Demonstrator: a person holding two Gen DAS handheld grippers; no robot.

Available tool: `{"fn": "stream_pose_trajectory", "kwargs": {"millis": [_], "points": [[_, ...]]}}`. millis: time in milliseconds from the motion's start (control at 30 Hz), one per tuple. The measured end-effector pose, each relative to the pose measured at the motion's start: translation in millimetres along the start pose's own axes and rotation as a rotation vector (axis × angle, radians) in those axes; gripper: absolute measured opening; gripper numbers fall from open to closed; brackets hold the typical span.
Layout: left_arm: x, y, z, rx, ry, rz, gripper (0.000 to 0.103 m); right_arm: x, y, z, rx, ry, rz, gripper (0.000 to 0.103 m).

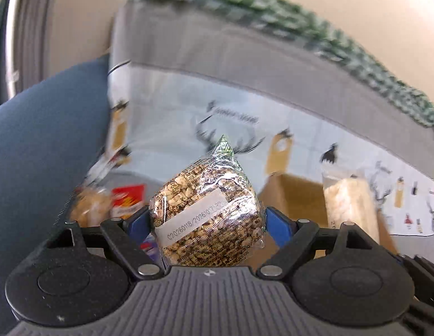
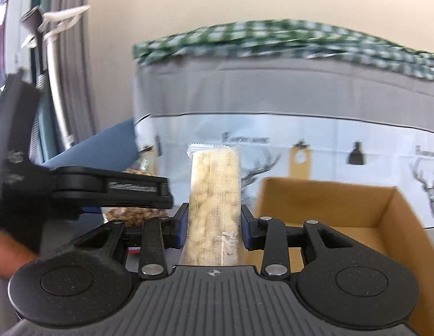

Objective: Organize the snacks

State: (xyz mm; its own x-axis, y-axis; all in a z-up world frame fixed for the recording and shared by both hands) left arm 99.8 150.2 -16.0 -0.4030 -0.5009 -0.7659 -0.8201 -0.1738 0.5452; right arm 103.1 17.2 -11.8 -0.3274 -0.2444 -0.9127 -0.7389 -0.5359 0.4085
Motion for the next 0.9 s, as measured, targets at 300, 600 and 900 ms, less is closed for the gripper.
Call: {"fn": "stream_pose_trajectory", "kwargs": {"millis": [300, 600, 900], "points": [[12.5, 5.7, -51.0, 0.130, -0.038, -0.047, 0.088, 9.3, 2.0, -85.1, 0.157, -0.076, 0.001, 0.038], [30.8, 8.2, -89.7, 0.239, -0.075, -0.048, 0.088, 22.2, 13.1, -123.4, 0.235, -0.098, 0.008, 0.038], [51.9, 11.2, -122.5, 0.329, -0.118, -0.046, 0.088, 22.5, 21.6, -147.7, 0.291, -0.125, -0.007, 0.038]]}}
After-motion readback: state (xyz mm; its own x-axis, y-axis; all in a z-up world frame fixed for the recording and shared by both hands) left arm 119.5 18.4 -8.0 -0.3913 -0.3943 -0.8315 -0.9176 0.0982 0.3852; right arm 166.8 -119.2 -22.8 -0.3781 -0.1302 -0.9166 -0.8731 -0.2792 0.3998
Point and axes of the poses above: each gripper's, at about its wrist camera, not at the fingertips, and y roughly against the way its jaws point, z to its left, x to its underside, the point moved 6 cm from there along -y, roughly the way its jaws point, and after that the axes turned 6 degrees about y, right-handed, at the moved point
